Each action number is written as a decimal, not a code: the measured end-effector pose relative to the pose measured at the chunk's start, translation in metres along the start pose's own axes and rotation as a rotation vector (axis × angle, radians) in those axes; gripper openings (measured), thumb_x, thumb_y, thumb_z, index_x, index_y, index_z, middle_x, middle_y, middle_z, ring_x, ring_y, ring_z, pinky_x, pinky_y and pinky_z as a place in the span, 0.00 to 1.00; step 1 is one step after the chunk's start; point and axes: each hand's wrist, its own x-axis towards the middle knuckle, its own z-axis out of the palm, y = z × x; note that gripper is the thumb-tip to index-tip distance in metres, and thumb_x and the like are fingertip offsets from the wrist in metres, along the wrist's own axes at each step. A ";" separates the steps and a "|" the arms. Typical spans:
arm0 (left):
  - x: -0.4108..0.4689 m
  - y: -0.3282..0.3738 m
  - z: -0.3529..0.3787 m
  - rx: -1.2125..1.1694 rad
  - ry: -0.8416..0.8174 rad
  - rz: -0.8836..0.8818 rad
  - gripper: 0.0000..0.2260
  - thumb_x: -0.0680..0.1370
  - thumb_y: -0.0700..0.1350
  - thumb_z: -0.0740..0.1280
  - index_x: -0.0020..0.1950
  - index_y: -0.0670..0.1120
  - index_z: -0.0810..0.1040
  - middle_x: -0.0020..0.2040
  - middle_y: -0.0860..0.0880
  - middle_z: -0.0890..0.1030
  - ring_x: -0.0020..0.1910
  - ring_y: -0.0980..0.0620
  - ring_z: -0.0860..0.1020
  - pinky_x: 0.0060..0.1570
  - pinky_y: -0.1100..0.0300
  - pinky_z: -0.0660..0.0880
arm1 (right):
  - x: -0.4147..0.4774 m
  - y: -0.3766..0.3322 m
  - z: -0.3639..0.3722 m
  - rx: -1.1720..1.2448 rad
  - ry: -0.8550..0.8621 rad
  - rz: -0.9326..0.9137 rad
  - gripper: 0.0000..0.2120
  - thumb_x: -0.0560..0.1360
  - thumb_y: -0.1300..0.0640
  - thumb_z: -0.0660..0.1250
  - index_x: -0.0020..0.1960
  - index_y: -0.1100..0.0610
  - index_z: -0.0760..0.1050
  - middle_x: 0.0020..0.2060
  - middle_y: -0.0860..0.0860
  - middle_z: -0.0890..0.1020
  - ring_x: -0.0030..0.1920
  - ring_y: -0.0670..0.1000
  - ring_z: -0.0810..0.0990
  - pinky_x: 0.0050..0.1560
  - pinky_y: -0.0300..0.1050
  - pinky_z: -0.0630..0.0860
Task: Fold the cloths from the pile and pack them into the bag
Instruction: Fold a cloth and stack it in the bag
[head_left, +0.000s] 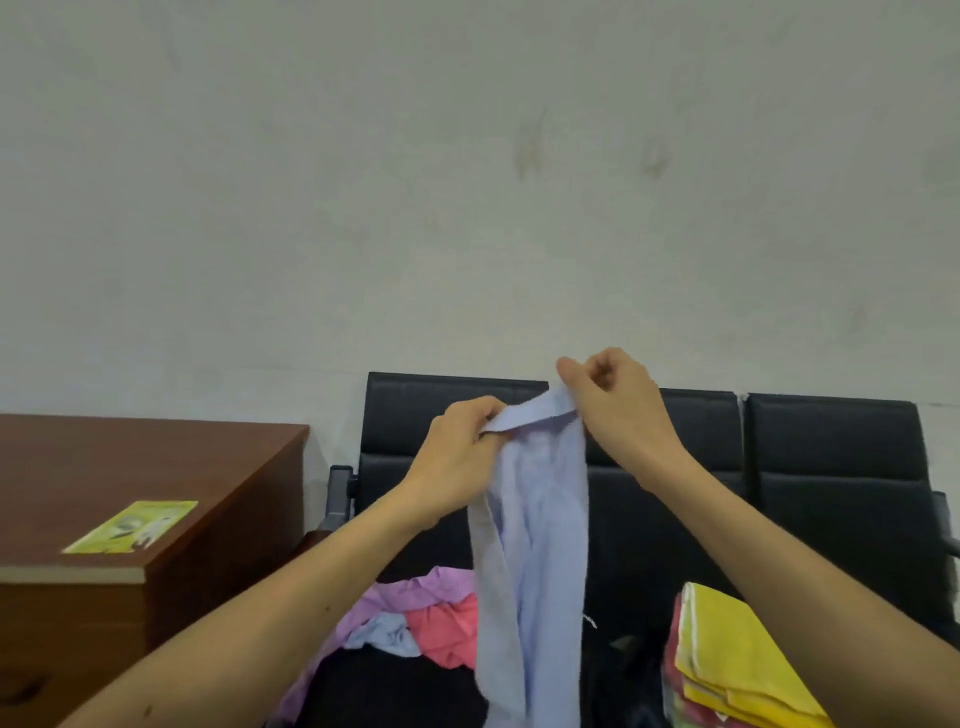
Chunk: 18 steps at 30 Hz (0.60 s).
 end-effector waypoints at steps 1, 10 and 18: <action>0.003 0.003 -0.003 -0.038 0.005 0.000 0.08 0.80 0.42 0.62 0.47 0.49 0.81 0.40 0.55 0.82 0.39 0.60 0.78 0.38 0.67 0.73 | -0.007 -0.003 -0.001 -0.048 -0.073 -0.067 0.23 0.72 0.37 0.70 0.55 0.52 0.70 0.48 0.46 0.77 0.47 0.47 0.78 0.47 0.42 0.75; 0.029 0.017 -0.026 -0.103 -0.099 0.094 0.12 0.79 0.48 0.70 0.41 0.41 0.81 0.32 0.48 0.79 0.33 0.56 0.74 0.36 0.61 0.71 | 0.004 -0.018 -0.015 -0.374 -0.213 -0.380 0.08 0.78 0.51 0.67 0.47 0.53 0.82 0.40 0.49 0.84 0.41 0.49 0.81 0.42 0.44 0.76; 0.015 -0.037 -0.048 0.533 -0.806 -0.094 0.06 0.69 0.41 0.75 0.43 0.46 0.80 0.40 0.52 0.82 0.39 0.51 0.81 0.42 0.52 0.81 | 0.019 -0.032 -0.038 -0.170 -0.142 -0.347 0.22 0.79 0.50 0.67 0.32 0.61 0.71 0.26 0.48 0.66 0.28 0.44 0.62 0.28 0.38 0.58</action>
